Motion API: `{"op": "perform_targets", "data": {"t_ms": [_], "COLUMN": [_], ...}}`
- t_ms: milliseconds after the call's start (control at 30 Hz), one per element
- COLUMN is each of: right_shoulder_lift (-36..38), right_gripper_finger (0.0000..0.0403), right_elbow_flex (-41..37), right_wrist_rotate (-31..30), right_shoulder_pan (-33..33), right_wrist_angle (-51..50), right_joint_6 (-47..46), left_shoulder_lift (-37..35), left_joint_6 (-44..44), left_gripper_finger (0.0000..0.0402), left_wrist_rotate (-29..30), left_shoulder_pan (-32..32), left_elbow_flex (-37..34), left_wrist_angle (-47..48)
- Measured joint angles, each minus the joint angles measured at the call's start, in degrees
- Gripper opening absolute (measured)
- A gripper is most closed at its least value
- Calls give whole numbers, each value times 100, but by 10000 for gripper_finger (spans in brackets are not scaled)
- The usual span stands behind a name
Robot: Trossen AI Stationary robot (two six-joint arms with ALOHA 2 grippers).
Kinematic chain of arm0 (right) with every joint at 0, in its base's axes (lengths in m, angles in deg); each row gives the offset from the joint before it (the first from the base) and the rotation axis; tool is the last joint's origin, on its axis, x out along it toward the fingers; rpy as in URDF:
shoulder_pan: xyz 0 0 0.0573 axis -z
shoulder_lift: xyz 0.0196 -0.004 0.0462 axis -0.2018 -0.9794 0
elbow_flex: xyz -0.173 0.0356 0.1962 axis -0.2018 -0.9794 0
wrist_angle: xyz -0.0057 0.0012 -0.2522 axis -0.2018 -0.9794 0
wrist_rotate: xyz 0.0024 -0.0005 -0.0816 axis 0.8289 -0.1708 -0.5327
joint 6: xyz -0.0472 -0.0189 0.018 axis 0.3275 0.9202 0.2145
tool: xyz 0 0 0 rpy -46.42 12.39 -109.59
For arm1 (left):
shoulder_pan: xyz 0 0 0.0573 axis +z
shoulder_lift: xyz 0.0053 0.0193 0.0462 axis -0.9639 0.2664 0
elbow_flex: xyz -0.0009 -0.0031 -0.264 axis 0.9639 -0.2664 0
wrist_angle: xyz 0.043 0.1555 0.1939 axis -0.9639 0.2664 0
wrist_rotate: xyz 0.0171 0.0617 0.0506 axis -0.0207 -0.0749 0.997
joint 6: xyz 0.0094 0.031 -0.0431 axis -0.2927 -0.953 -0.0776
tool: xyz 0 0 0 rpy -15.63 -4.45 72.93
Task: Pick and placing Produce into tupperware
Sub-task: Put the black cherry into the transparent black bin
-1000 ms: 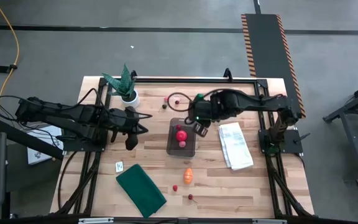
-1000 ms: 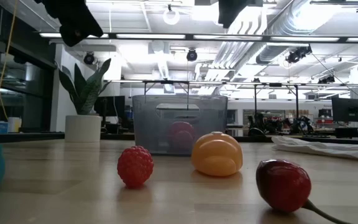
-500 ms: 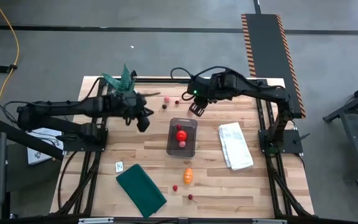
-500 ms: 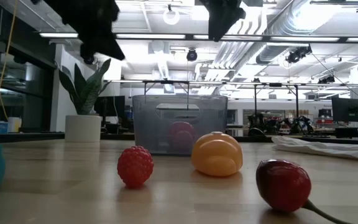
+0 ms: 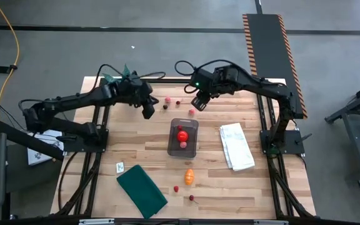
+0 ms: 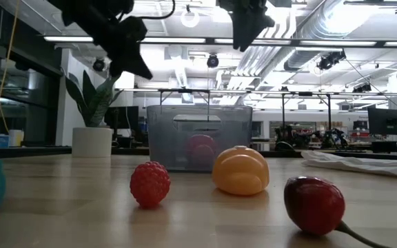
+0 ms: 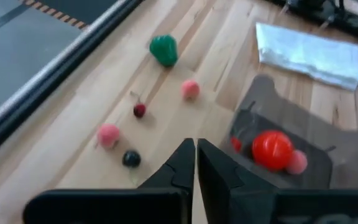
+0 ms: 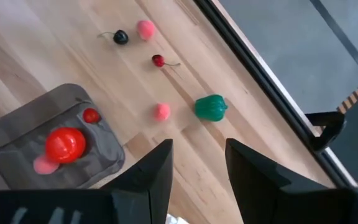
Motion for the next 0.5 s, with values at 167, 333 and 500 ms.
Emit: {"op": "perform_targets", "data": {"t_ms": [167, 333, 500], "right_shoulder_lift": [-2, -2, -2], "right_gripper_finger": [140, 140, 140], "right_elbow_flex": [0, 0, 0], "right_wrist_rotate": [-17, -20, -205], "right_shoulder_pan": [93, 139, 155], "right_wrist_angle": [-25, -180, -537], "right_joint_6": [178, 344, 436], "left_shoulder_lift": [576, 1197, 1701], "left_joint_6": [-3, 76, 164], "left_gripper_finger": [71, 105, 108], "left_wrist_rotate": [61, 76, 77], "left_shoulder_pan": [21, 8, 8], "left_elbow_flex": [698, 1397, 1924], "left_wrist_angle": [259, 1006, 1506]}}
